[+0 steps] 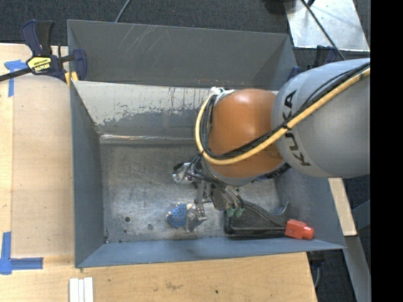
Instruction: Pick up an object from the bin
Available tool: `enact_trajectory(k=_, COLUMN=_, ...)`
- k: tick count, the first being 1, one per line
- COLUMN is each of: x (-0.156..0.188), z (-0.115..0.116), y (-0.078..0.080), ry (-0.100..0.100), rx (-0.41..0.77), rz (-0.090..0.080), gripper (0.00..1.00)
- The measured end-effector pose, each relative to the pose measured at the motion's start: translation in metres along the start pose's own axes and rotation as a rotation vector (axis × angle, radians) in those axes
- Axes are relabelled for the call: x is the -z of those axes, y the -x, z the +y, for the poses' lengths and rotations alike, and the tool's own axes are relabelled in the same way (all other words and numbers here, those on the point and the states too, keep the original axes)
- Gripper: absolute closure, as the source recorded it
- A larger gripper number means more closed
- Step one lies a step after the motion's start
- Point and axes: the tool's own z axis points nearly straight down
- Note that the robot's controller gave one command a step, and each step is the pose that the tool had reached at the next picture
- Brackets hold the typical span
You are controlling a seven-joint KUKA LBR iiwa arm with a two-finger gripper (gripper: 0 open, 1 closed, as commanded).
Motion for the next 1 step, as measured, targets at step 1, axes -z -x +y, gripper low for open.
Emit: enact_trajectory(k=1, x=-0.0881, z=-0.0207, y=0.0055, ry=0.001, rx=0.214, rz=-0.019, gripper=0.0)
